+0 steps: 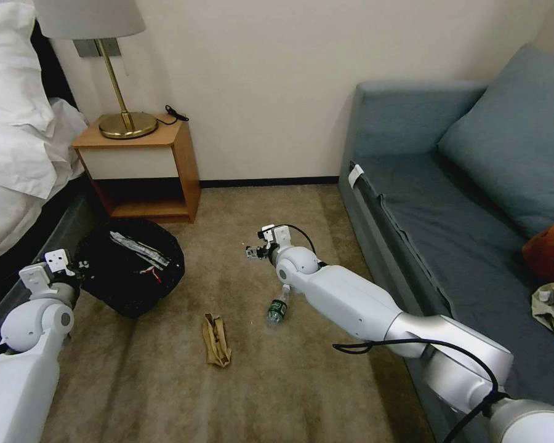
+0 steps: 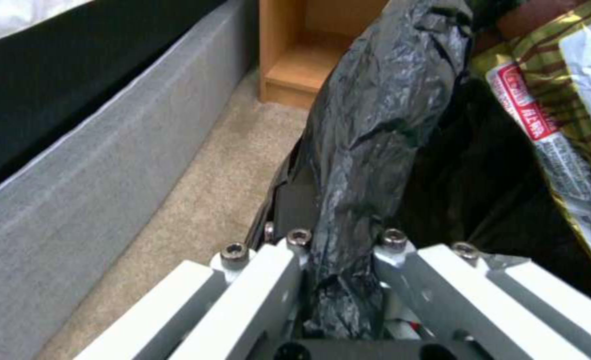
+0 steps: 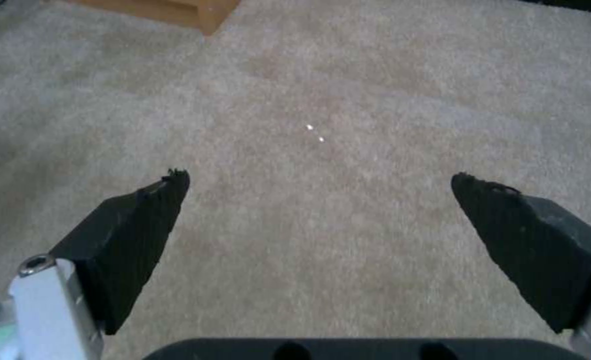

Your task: Pick up the trash bin, then pick up the garbage on the floor and place it into the trash bin.

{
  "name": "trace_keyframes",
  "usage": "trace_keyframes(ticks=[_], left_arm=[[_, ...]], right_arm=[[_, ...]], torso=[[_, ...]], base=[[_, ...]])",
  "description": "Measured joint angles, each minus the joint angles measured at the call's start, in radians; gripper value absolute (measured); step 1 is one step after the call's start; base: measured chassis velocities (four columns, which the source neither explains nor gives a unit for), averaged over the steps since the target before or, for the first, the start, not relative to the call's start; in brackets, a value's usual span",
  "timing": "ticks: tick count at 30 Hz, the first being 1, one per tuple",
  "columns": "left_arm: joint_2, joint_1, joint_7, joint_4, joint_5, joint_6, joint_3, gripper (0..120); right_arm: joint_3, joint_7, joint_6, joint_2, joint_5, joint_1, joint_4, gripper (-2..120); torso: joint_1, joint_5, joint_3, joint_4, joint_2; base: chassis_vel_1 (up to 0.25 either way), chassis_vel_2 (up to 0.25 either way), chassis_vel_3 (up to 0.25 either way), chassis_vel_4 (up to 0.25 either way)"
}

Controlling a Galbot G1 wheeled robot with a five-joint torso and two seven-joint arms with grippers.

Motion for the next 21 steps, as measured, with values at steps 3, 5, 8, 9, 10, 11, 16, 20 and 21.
trace_keyframes(ticks=[3,5,8,9,10,11,16,20,21], left_arm=[[0.0,0.0,0.0,0.0,0.0,0.0,0.0,2],[0.0,0.0,0.0,0.0,0.0,0.0,0.001,2],[0.0,-0.001,0.001,-0.001,0.002,0.0,0.003,2],[0.001,-0.001,0.001,-0.001,0.003,0.0,0.003,2],[0.001,-0.001,0.002,-0.001,0.004,0.0,0.004,2],[0.001,-0.001,0.002,-0.001,0.004,0.0,0.004,2],[0.001,0.0,0.003,-0.003,0.006,-0.001,0.006,2],[0.0,0.001,0.003,-0.004,0.008,-0.001,0.008,2],[-0.001,0.001,0.004,-0.005,0.009,-0.001,0.008,2]], right_arm=[[-0.001,0.0,0.0,0.0,0.0,0.0,0.0,100],[-0.001,0.0,0.0,0.0,0.0,-0.001,0.0,100],[-0.002,0.0,0.0,0.001,0.0,-0.001,-0.002,100],[-0.002,0.0,0.0,0.001,0.0,-0.001,-0.002,100],[-0.003,0.0,0.0,0.001,0.0,-0.001,-0.002,100],[-0.003,0.0,0.0,0.001,0.0,-0.001,-0.002,100],[-0.006,0.0,0.001,0.002,-0.001,-0.002,-0.003,100],[-0.01,0.0,0.001,0.002,-0.001,-0.005,-0.003,100],[-0.011,0.0,0.001,0.002,-0.001,-0.005,-0.003,100]], torso=[[0.0,0.0,0.0,0.0001,0.0],[0.0,0.0,0.0,0.0001,0.0],[0.0,0.0,0.0,0.0002,0.0],[0.0,0.0,0.0,0.0001,0.0],[0.0,0.0,0.0,0.0001,0.0],[0.0,0.0,0.0,0.0001,0.0],[0.0,0.0,0.0,0.0,0.0],[0.0,0.0,0.0,-0.0001,0.0],[0.0,0.0001,0.0,-0.0001,0.0]], base=[[-0.076,0.084,0.081,-0.074],[-0.069,0.079,0.073,-0.096],[-0.071,0.074,0.075,-0.093],[-0.107,0.072,0.083,-0.079],[-0.093,0.072,0.101,-0.079],[-0.093,0.072,0.078,-0.077],[-0.091,0.063,0.089,-0.086],[-0.079,0.065,0.082,-0.081],[-0.073,0.088,0.071,-0.085]])
